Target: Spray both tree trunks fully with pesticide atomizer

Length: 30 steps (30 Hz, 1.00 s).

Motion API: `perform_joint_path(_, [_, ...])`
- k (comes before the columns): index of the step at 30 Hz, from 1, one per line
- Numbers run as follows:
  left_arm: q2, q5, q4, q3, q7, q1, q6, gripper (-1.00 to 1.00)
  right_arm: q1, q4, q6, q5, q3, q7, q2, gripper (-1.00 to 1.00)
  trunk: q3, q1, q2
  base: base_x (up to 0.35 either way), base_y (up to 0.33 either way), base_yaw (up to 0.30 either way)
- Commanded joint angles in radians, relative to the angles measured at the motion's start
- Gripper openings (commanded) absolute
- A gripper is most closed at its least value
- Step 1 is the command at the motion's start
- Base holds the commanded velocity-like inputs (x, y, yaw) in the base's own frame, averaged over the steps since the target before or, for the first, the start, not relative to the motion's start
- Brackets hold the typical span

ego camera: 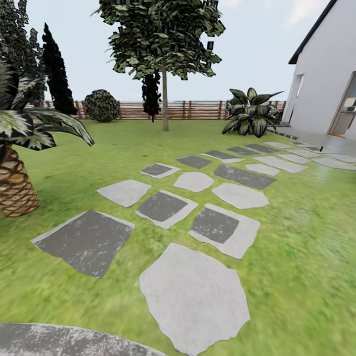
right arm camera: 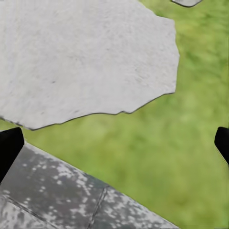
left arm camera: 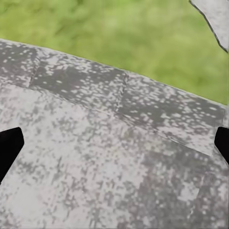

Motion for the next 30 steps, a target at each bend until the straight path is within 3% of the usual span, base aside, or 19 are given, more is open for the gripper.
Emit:
perform_joint_path(1, [0.0,0.0,0.0,0.0,0.0,0.0,0.0,1.0,0.0,0.0,0.0,0.0,0.0,0.0,0.0,1.0,-0.002,0.0,0.0,0.34,0.0,0.0])
perform_joint_path(19, [0.0,0.0,0.001,0.0,0.0,0.0,0.0,1.0,0.0,0.0,0.0,0.0,0.0,0.001,0.0,1.0,-0.028,0.0,0.0,0.34,0.0,0.0])
perform_joint_path(30, [0.0,0.0,0.0,0.0,0.0,0.0,0.0,1.0,0.0,0.0,0.0,0.0,0.0,0.001,0.001,1.0,-0.031,0.0,0.0,0.34,0.0,0.0])
